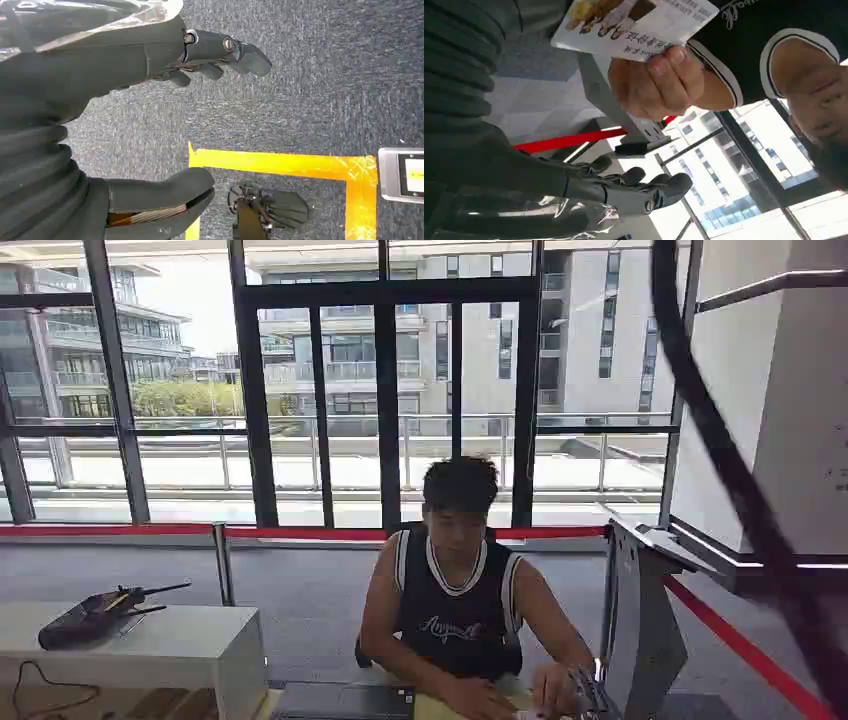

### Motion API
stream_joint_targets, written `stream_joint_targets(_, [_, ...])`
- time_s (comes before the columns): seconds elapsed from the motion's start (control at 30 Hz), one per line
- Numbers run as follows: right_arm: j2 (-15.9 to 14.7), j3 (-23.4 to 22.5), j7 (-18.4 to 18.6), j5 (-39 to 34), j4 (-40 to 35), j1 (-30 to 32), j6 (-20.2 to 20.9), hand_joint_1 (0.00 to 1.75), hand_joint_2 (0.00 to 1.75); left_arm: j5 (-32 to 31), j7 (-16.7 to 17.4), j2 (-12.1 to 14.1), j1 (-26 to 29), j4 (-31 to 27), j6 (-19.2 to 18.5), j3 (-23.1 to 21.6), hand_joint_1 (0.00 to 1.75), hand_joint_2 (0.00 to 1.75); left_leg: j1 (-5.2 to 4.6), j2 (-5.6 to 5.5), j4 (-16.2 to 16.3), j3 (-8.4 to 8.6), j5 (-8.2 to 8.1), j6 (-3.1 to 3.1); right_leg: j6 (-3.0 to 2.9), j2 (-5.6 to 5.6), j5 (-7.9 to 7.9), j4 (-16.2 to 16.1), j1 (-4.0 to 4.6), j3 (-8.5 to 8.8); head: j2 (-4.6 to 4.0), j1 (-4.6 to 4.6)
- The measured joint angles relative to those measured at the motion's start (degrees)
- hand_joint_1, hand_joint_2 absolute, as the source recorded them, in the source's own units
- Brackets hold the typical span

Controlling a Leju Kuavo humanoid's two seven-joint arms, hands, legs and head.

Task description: Pass the card to the sensor for recognition and then transmit it.

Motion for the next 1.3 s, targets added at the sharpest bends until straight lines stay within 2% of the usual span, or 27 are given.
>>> stream_joint_targets(0.93, [0.8,5.0,-3.4,-6.4,6.5,-1.9,-1.7,1.75,1.75,1.9,-0.8,0.0,0.9,0.0,0.6,-0.5,0.00,1.75,0.00,0.01,0.0,-0.02,0.00,0.00,0.01,0.01,0.01,0.0,0.00,-0.05,0.00,0.02])
stream_joint_targets(1.1, [-0.1,5.3,-1.3,-9.6,4.8,-0.3,-0.9,1.75,1.75,2.8,-1.0,0.0,1.2,0.0,0.7,-0.5,0.00,1.75,0.00,0.01,0.0,0.00,0.00,0.00,0.01,0.01,0.01,0.0,0.00,-0.07,0.00,0.00])
stream_joint_targets(1.3, [-3.3,5.3,1.7,-10.7,0.3,5.3,-0.2,1.75,1.75,3.6,-0.2,0.0,1.6,0.0,1.1,-0.9,0.00,1.75,-0.01,0.01,0.1,-0.05,-0.01,0.00,0.01,0.01,0.01,0.0,-0.01,-0.08,0.00,0.02])
